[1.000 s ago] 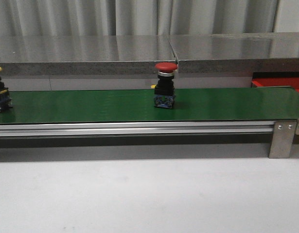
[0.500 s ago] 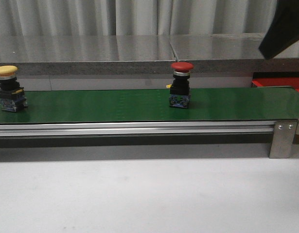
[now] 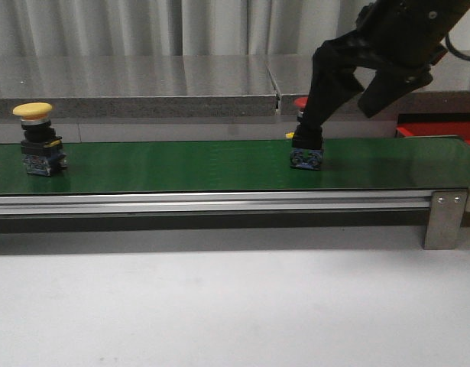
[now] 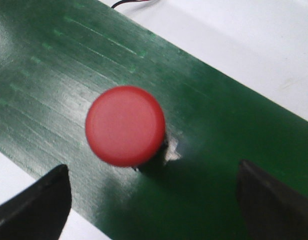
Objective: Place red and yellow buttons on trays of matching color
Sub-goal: 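Reach the right gripper down and grasp the red button on the belt, then carry the red button into the red tray and open the right gripper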
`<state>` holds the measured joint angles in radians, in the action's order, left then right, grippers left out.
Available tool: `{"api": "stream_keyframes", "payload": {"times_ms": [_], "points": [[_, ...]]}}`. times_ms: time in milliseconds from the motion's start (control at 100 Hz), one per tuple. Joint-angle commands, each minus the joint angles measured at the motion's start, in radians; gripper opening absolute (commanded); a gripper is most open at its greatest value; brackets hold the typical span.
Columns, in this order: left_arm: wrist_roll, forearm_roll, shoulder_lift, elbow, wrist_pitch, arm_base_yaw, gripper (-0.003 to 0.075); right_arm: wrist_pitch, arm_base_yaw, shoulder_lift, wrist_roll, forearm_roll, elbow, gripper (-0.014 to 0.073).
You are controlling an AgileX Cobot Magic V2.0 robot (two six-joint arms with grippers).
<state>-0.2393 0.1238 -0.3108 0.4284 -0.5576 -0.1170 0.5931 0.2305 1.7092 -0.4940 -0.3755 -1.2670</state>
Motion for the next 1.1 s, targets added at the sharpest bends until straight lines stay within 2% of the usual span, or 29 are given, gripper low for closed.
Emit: {"api": "stream_keyframes", "payload": {"times_ms": [0, 100, 170, 240, 360, 430, 560, 700, 850, 1090], "points": [[0.002, -0.003, -0.009, 0.025, 0.071, -0.007, -0.0019, -0.044, 0.003, -0.009, -0.013, -0.019, -0.063, 0.0652], [0.002, -0.003, -0.009, 0.025, 0.071, -0.007, -0.0019, -0.047, 0.003, 0.024, -0.013, -0.017, -0.089, 0.065], [0.002, -0.003, -0.009, 0.025, 0.071, -0.007, -0.0019, -0.053, 0.003, 0.034, -0.013, -0.009, -0.095, 0.0605], [0.002, -0.003, -0.009, 0.025, 0.071, -0.007, -0.0019, -0.058, 0.003, 0.034, -0.013, -0.006, -0.095, 0.0493], [0.002, -0.003, -0.009, 0.025, 0.071, -0.007, -0.0019, -0.057, 0.003, 0.034, -0.013, 0.001, -0.095, 0.0241], [0.002, -0.003, -0.009, 0.025, 0.071, -0.007, -0.0019, -0.049, 0.002, 0.028, -0.013, 0.008, -0.099, 0.0181], [0.002, -0.003, -0.009, 0.025, 0.071, -0.007, -0.0019, -0.01, -0.022, 0.006, -0.013, 0.019, -0.145, 0.0173], [0.002, -0.003, -0.009, 0.025, 0.071, -0.007, -0.0019, 0.073, -0.1, -0.014, -0.012, 0.02, -0.256, 0.0173], [0.002, -0.003, -0.009, 0.025, 0.071, -0.007, -0.0019, 0.164, -0.251, -0.016, 0.007, 0.025, -0.385, 0.0173], [0.002, -0.003, -0.009, 0.025, 0.071, -0.007, -0.0019, 0.125, -0.532, -0.007, 0.059, 0.025, -0.449, 0.0173]]}}
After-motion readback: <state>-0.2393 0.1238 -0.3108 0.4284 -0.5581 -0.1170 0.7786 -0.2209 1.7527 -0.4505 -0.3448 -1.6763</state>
